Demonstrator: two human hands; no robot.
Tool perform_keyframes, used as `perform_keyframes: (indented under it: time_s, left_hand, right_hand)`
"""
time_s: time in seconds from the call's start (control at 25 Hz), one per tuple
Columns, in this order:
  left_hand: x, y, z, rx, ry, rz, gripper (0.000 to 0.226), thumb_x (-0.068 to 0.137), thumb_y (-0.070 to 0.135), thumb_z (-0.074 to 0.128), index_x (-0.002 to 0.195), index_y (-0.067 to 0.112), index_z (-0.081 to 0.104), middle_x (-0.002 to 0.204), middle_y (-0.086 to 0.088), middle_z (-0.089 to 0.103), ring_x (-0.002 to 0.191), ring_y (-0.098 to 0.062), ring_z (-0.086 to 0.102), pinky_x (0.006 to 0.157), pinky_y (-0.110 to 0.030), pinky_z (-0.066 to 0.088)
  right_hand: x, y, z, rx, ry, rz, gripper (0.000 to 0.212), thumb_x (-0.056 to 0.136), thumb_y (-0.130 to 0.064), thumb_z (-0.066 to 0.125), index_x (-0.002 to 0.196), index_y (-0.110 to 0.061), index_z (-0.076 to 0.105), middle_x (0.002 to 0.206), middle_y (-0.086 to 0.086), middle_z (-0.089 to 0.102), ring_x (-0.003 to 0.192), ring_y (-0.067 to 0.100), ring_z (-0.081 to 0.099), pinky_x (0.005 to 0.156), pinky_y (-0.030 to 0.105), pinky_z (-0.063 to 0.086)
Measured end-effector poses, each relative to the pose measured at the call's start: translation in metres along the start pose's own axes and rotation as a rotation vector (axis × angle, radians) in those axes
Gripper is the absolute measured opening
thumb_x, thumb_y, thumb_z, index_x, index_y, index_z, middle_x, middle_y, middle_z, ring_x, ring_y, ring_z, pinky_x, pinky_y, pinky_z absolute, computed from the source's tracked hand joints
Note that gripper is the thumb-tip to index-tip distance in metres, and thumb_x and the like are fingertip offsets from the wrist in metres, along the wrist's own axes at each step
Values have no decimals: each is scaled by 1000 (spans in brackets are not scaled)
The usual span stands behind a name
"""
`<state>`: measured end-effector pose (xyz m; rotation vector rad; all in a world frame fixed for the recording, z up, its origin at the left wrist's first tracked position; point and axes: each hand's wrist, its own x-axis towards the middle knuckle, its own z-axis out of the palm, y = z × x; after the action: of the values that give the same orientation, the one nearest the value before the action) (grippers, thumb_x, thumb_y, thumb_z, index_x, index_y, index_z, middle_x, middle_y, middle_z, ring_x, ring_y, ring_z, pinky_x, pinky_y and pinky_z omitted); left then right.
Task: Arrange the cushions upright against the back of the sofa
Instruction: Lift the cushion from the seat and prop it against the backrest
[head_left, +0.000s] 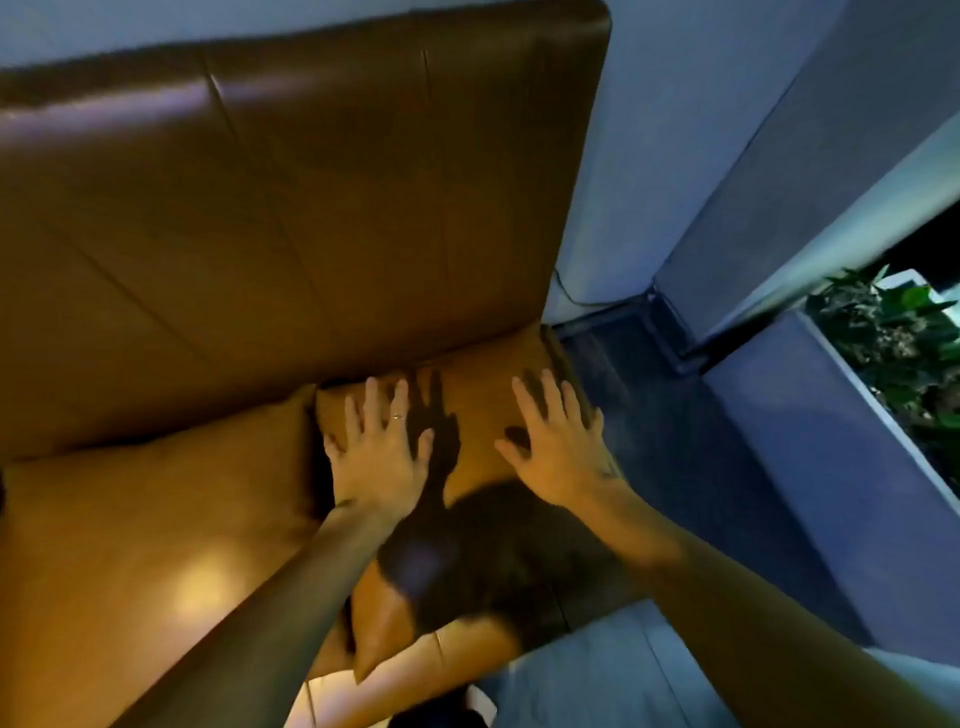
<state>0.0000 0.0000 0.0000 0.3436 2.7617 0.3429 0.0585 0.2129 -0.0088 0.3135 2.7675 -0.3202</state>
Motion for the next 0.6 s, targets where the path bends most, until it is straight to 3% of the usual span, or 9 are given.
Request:
perform_keyframes:
  time_s: [0.16,0.28,0.44,0.6]
  left_hand:
    - [12,-21,50,-75,-158,-161,71,96,60,32,156,34,5,166,-4,-7,151,-35,-3,112,-66,17]
    - [17,-26,75,-160,-227,-203,75,93,65,36,155,38,4,166,-2,-8,151,-34,-4,110,-64,18]
    - [32,-33,76,-343,-140,-301,81,90,65,45,156,37,5,166,-4,-8,151,-33,-3,112,-63,19]
    - [52,-67,79,-804,-66,-618,95,85,57,62,157,27,8,164,-11,16,146,-37,23,116,-49,27]
  right_hand:
    - [28,4,44,65,-103,30,81,93,-70,31,157,-40,-9,169,6,-11,153,36,-7,114,69,1]
    - [32,3,77,31,-36,4,78,92,-72,24,156,-41,-7,169,7,-7,153,36,-5,114,69,2]
    - [39,11,77,130,84,7,74,93,-70,30,157,-39,11,168,9,11,153,34,10,113,71,17]
    - [59,29,71,466,-42,290,84,89,-72,42,157,-40,5,168,4,7,153,33,9,117,64,11]
